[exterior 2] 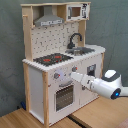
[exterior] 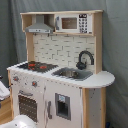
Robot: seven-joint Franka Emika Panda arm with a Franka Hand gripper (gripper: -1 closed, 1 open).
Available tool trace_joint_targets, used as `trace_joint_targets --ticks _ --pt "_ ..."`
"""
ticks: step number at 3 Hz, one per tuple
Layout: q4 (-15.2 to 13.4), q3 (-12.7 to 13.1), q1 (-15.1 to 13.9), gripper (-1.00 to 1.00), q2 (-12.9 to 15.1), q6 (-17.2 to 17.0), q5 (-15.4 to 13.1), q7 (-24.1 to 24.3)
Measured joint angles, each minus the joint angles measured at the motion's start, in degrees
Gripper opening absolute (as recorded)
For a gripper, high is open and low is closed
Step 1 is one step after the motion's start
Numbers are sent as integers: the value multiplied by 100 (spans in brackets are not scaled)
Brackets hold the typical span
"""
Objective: Play with the kitchen
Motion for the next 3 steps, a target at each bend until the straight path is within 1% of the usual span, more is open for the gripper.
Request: trace_joint_targets --ticks 2,3 --pt "-128 172 -12 100 -241 107 1 1447" --pt "-146 193 -32 100 -350 172 1 2169"
